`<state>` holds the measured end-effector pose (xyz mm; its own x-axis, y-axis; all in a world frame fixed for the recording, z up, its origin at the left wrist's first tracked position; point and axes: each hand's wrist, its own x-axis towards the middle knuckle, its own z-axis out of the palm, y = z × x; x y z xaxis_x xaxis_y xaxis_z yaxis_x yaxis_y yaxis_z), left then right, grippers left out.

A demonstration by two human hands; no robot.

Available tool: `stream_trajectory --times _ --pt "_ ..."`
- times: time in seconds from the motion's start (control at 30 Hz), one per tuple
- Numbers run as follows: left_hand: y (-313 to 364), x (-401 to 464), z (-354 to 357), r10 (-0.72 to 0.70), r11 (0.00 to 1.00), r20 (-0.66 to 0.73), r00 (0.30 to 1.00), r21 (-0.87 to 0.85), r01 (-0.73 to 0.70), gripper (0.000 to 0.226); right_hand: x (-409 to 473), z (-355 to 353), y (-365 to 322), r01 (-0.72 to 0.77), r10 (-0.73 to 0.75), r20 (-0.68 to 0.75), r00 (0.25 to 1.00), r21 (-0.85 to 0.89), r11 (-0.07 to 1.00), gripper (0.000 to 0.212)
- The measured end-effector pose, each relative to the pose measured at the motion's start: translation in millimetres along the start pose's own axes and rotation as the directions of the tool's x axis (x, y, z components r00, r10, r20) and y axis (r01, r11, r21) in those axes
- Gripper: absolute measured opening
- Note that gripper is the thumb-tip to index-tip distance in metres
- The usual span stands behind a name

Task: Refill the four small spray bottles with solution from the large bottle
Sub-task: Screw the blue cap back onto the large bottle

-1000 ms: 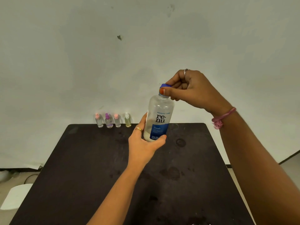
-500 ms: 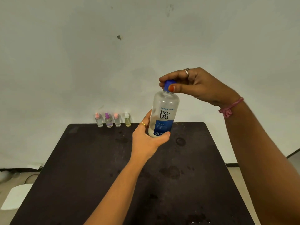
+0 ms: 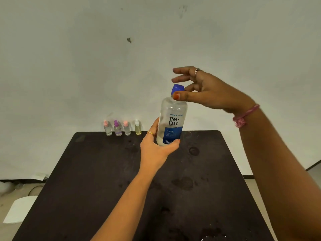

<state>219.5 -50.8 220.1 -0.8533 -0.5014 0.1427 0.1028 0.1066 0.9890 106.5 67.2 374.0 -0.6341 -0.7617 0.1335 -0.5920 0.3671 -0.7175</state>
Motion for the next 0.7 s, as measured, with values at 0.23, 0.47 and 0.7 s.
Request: stream_trajectory --times 0.23,0.47,0.7 --pt "-2 0 -1 -0.003 1.000 0.008 1.000 0.010 0.003 0.074 5 -8 -6 0.090 -0.096 -0.011 0.995 -0.241 0.966 0.029" --pt "-4 -2 0 -0.016 1.000 -0.001 1.000 -0.015 0.016 0.074 11 -1 -13 -0.073 0.049 -0.098 0.994 -0.262 0.962 0.057" --pt "-3 0 2 -0.010 1.000 0.001 1.000 -0.002 0.010 0.073 4 -17 -9 0.114 -0.077 0.196 0.978 -0.187 0.976 0.040"
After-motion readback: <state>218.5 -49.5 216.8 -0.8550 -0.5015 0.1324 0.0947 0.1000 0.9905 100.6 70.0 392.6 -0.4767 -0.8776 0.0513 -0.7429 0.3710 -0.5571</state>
